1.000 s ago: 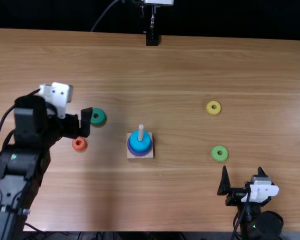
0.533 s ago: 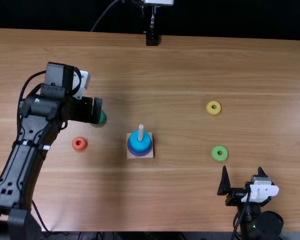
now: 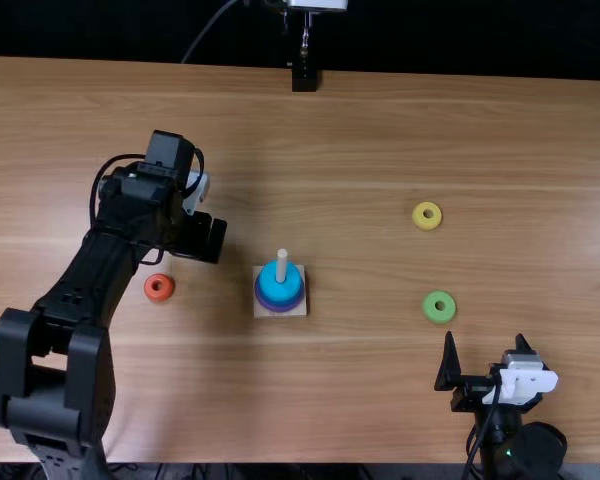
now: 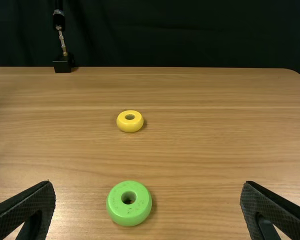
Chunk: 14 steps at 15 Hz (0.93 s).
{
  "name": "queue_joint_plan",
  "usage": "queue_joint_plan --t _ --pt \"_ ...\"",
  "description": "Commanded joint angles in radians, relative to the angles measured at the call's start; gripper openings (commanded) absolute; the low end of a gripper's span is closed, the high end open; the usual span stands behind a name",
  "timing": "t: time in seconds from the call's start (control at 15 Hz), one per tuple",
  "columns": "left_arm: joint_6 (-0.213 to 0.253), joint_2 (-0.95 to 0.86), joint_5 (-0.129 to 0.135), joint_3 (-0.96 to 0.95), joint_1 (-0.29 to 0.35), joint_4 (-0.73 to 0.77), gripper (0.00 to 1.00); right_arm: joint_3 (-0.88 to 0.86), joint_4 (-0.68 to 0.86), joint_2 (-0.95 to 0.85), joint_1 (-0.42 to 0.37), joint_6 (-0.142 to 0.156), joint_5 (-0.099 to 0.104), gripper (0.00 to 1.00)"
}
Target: Build the Hanoi tower: stack the rings onto the peg from bottom to top in this color order: purple, dark blue, light blue, dark green, light green, yellow, orange.
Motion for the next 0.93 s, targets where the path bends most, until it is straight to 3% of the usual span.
queue_joint_plan --t 0.0,0.87 --pt "0.013 0.043 -0.012 0.043 -0.013 0.007 1.00 -0.063 -0.067 -0.012 -0.013 0.002 0.015 1.00" --pt "0.015 0.192 -0.008 0.141 -0.016 0.013 1.00 -0.063 -0.067 -0.012 -0.013 0.000 0.015 1.00"
